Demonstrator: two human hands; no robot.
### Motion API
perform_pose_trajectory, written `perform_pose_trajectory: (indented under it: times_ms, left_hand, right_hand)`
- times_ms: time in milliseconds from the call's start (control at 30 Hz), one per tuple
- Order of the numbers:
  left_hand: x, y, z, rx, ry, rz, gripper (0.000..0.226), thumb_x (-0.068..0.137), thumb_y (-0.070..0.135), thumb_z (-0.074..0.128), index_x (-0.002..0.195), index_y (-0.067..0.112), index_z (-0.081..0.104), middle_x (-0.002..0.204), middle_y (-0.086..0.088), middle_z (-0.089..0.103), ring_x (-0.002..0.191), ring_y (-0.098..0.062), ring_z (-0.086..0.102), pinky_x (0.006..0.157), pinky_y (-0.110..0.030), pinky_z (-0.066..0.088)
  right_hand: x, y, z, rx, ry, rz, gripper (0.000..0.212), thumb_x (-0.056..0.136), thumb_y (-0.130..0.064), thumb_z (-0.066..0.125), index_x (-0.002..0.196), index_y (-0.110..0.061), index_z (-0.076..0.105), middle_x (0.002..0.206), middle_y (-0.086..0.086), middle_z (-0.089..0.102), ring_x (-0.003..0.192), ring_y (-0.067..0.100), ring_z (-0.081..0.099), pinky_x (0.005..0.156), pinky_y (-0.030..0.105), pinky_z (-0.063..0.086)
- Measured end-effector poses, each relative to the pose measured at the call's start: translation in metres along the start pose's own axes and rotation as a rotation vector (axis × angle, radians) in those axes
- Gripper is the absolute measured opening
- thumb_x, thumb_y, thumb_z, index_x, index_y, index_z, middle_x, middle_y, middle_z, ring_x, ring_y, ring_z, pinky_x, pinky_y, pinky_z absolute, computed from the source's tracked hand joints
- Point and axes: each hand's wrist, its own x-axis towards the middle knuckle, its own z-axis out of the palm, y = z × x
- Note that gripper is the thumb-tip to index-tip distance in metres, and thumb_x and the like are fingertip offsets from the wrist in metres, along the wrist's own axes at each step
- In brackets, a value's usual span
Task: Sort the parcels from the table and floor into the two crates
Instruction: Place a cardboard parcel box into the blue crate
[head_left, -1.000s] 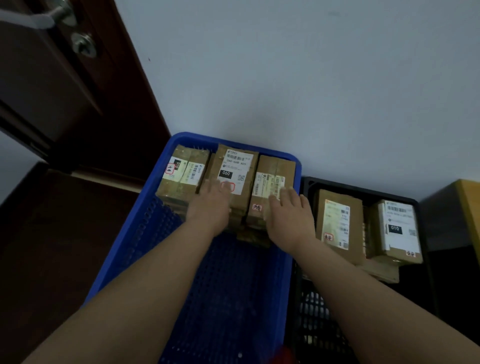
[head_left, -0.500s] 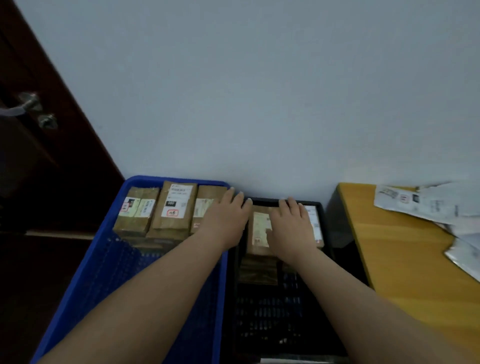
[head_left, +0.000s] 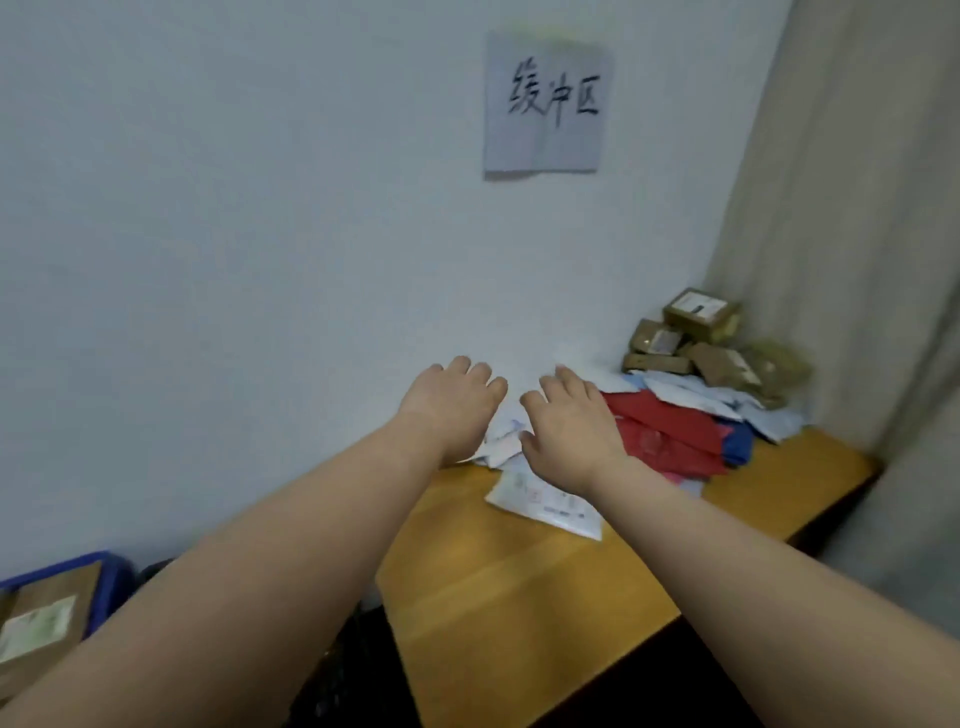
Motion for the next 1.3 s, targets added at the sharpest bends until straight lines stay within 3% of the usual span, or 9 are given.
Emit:
perform_pose_trajectory:
  times_ms: [133, 233, 400, 567, 867, 1100, 1300]
  left_hand:
    - [0.065, 0.077, -0.054, -0.037, 0.065, 0.096, 0.034, 0.098, 0.029, 0.045, 0.129, 0.016, 0.045, 0.125, -0.006, 0.049, 0.117, -0.026, 0.046, 0.07, -0.034, 0.036]
    - [0.099, 0.124, -0.067, -0.064, 0.072, 0.154, 0.035, 0.098, 0.029, 0.045, 0.13, 0.016, 0.045, 0.126, -0.007, 0.049, 0.118, -0.027, 0.045, 0.07, -0.035, 0.037]
    - [0.157, 0.185, -0.061, -0.08, 0.019, 0.231, 0.043, 0.097, 0.032, 0.045, 0.136, 0.017, 0.042, 0.13, -0.009, 0.048, 0.12, -0.028, 0.045, 0.08, -0.04, 0.044]
    - [0.229, 0.23, -0.059, -0.058, 0.041, 0.308, 0.041, 0.096, 0.032, 0.047, 0.134, 0.017, 0.043, 0.129, -0.01, 0.05, 0.119, -0.029, 0.047, 0.075, -0.038, 0.04]
    - [0.387, 0.268, -0.01, -0.156, 0.027, 0.375, 0.046, 0.097, 0.033, 0.049, 0.138, 0.016, 0.038, 0.134, -0.009, 0.044, 0.124, -0.028, 0.04, 0.08, -0.04, 0.045]
    - [0.496, 0.284, 0.03, -0.288, 0.007, 0.282, 0.045, 0.095, 0.034, 0.051, 0.135, 0.015, 0.04, 0.136, -0.009, 0.042, 0.125, -0.027, 0.039, 0.086, -0.039, 0.045]
    - [0.567, 0.299, 0.067, -0.476, -0.109, 0.231, 0.054, 0.095, 0.033, 0.051, 0.142, 0.012, 0.035, 0.142, -0.01, 0.036, 0.132, -0.028, 0.033, 0.098, -0.041, 0.041]
  right_hand:
    - [-0.029, 0.101, -0.022, -0.012, 0.009, 0.184, 0.044, 0.097, -0.038, 0.042, 0.133, -0.014, 0.045, 0.14, 0.011, 0.044, 0.138, 0.031, 0.027, 0.11, 0.041, 0.024]
    - [-0.046, 0.151, -0.023, 0.008, 0.009, 0.281, 0.042, 0.097, -0.039, 0.043, 0.13, -0.014, 0.048, 0.137, 0.011, 0.048, 0.132, 0.031, 0.034, 0.108, 0.041, 0.028]
    - [-0.059, 0.22, -0.002, 0.021, -0.024, 0.381, 0.046, 0.098, -0.04, 0.043, 0.134, -0.012, 0.046, 0.141, 0.013, 0.045, 0.137, 0.033, 0.03, 0.111, 0.044, 0.026]
    - [-0.048, 0.289, 0.023, 0.036, 0.005, 0.456, 0.045, 0.098, -0.041, 0.042, 0.133, -0.014, 0.049, 0.14, 0.01, 0.048, 0.136, 0.032, 0.032, 0.11, 0.044, 0.028]
    - [0.034, 0.418, 0.086, 0.029, -0.11, 0.498, 0.047, 0.097, -0.04, 0.044, 0.137, -0.015, 0.045, 0.139, 0.009, 0.048, 0.134, 0.03, 0.033, 0.108, 0.04, 0.028]
    - [0.084, 0.503, 0.139, 0.069, -0.176, 0.542, 0.043, 0.098, -0.039, 0.043, 0.134, -0.016, 0.044, 0.138, 0.007, 0.048, 0.131, 0.027, 0.035, 0.105, 0.037, 0.029]
    - [0.127, 0.574, 0.196, 0.107, -0.156, 0.616, 0.06, 0.094, -0.041, 0.05, 0.141, -0.008, 0.031, 0.145, 0.013, 0.038, 0.137, 0.029, 0.03, 0.109, 0.037, 0.029]
